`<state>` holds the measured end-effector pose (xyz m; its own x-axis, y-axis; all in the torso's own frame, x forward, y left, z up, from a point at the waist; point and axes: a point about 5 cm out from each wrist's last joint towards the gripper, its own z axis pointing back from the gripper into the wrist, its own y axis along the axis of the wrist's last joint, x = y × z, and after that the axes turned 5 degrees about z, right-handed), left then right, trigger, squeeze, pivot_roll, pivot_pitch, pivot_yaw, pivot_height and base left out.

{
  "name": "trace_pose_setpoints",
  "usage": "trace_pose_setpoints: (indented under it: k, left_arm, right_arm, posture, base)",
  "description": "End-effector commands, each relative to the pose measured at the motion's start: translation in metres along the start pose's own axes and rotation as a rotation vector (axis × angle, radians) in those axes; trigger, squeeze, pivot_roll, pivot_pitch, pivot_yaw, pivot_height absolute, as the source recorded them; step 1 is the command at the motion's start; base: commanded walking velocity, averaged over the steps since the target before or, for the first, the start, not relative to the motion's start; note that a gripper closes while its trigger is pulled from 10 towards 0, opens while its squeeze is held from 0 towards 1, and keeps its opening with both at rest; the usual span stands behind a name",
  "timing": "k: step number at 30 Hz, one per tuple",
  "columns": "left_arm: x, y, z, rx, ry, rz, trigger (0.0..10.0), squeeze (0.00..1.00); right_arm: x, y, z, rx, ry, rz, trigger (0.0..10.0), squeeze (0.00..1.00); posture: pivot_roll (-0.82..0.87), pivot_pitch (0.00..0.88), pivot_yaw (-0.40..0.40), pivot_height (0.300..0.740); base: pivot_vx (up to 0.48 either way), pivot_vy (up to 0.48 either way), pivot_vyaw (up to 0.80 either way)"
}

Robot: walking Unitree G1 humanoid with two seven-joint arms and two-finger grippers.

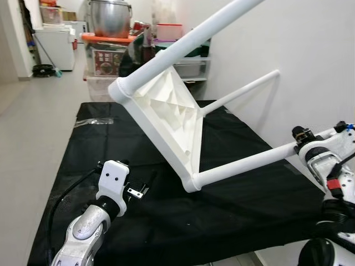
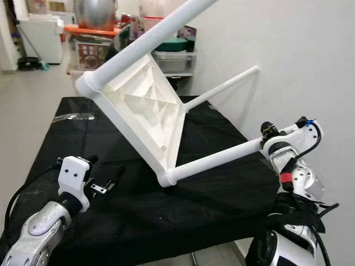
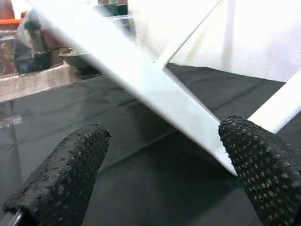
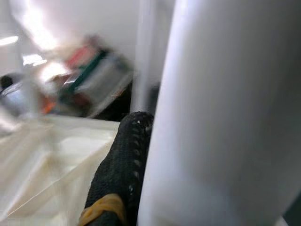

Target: Building children table

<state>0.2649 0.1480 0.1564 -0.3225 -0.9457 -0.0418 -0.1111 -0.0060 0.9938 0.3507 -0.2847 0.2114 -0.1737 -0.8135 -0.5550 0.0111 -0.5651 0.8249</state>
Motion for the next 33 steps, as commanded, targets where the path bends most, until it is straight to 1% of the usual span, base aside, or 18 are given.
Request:
trace_pose_setpoints:
  k: [1,3,4,6,9,10,14,15,16,17,18,20,21,25,27,30,32,33]
  left_arm:
    - [-0.002,0.002,0.000,0.004,0.011,-0.010,10.0,0.00]
    - [-0.002,0.002,0.000,0.004,0.011,-0.010,10.0,0.00]
    - [-0.001,0.001,0.000,0.003,0.011,-0.010,10.0,0.00]
    - [0.000,0.001,-0.001,0.003,0.010,-0.010,10.0,0.00]
    - [-0.001,0.001,-0.002,0.003,0.012,-0.012,10.0,0.00]
    - [-0.002,0.001,-0.002,0.002,0.015,-0.014,10.0,0.00]
    - [-0.003,0.001,-0.001,-0.001,0.023,-0.017,10.0,0.00]
    - [-0.003,0.001,-0.001,-0.001,0.023,-0.017,10.0,0.00]
    - [-0.003,0.001,-0.001,-0.002,0.026,-0.016,10.0,0.00]
    - [-0.003,0.001,-0.001,-0.002,0.026,-0.016,10.0,0.00]
    - [-0.003,0.001,-0.001,-0.003,0.027,-0.016,10.0,0.00]
    - [-0.003,0.001,-0.001,-0.003,0.028,-0.015,10.0,0.00]
    - [-0.003,0.001,-0.001,-0.003,0.028,-0.016,10.0,0.00]
    - [-0.003,0.001,-0.001,-0.001,0.028,-0.016,10.0,0.00]
    - [-0.003,0.001,-0.001,0.000,0.027,-0.015,10.0,0.00]
    - [-0.003,0.001,-0.001,0.001,0.026,-0.015,10.0,0.00]
    - [-0.003,0.001,-0.001,0.001,0.026,-0.012,10.0,0.00]
    - [-0.003,0.001,-0.001,0.001,0.026,-0.012,10.0,0.00]
  right_arm:
    - [0.032,-0.123,0.018,-0.574,-0.120,0.385,10.0,0.00]
    - [0.032,-0.123,0.018,-0.574,-0.120,0.385,10.0,0.00]
    - [0.020,-0.113,0.015,-0.512,-0.047,0.467,10.0,0.00]
    - [0.008,-0.092,0.009,-0.373,-0.009,0.646,10.0,0.00]
    - [0.002,-0.084,0.007,-0.338,0.008,0.650,10.0,0.01]
    - [-0.003,-0.075,0.006,-0.303,0.024,0.660,10.0,0.80]
    - [-0.017,-0.061,0.006,-0.224,0.083,0.719,10.0,0.87]
    - [-0.017,-0.061,0.006,-0.224,0.083,0.719,10.0,0.87]
    - [-0.027,-0.056,0.008,-0.178,0.131,0.803,10.0,0.83]
    - [-0.027,-0.056,0.008,-0.178,0.131,0.803,10.0,0.83]
    - [-0.033,-0.053,0.010,-0.151,0.164,0.859,10.0,0.07]
    - [-0.041,-0.051,0.012,-0.130,0.201,0.891,10.0,0.07]
    - [-0.048,-0.048,0.013,-0.100,0.231,0.923,10.0,0.00]
    - [-0.062,-0.036,0.017,-0.026,0.282,0.944,10.0,0.00]
    - [-0.069,-0.025,0.019,0.044,0.304,0.929,10.0,0.00]
    - [-0.071,-0.022,0.019,0.060,0.309,0.924,10.0,0.00]
    - [-0.081,-0.007,0.024,0.165,0.359,0.887,10.0,0.00]
    - [-0.081,-0.007,0.024,0.165,0.359,0.887,10.0,0.00]
  posture:
    - [0.04,0.000,-0.042,0.740]
    - [0.04,0.000,-0.042,0.740]
    - [0.03,0.000,-0.040,0.740]
    - [0.04,0.000,-0.040,0.740]
    - [0.04,0.000,-0.040,0.740]
    - [0.04,0.000,-0.042,0.740]
    - [0.04,0.000,-0.042,0.740]
    - [0.04,0.000,-0.042,0.740]
    - [0.04,0.000,-0.043,0.740]
    - [0.04,0.000,-0.043,0.740]
    - [0.04,0.000,-0.043,0.740]
    - [0.04,0.000,-0.042,0.740]
    - [0.04,0.000,-0.042,0.740]
    - [0.04,0.000,-0.041,0.740]
    - [0.04,0.000,-0.043,0.740]
    - [0.04,0.000,-0.043,0.740]
    - [0.03,0.000,-0.042,0.740]
    - [0.03,0.000,-0.042,0.740]
  base:
    - [0.000,0.000,0.00]
    - [0.000,0.000,0.00]
    - [0.000,0.000,0.00]
    - [0.000,0.000,0.00]
    - [0.000,0.000,0.00]
    - [0.000,0.000,0.00]
    - [0.000,0.000,0.00]
    - [0.000,0.000,0.00]
    - [0.000,0.000,0.00]
    - [0.000,0.000,0.00]
    - [0.000,0.000,0.00]
    - [0.000,0.000,0.00]
    - [0.000,0.000,0.00]
    - [0.000,0.000,0.00]
    - [0.000,0.000,0.00]
    - [0.000,0.000,0.00]
    - [0.000,0.000,0.00]
    - [0.000,0.000,0.00]
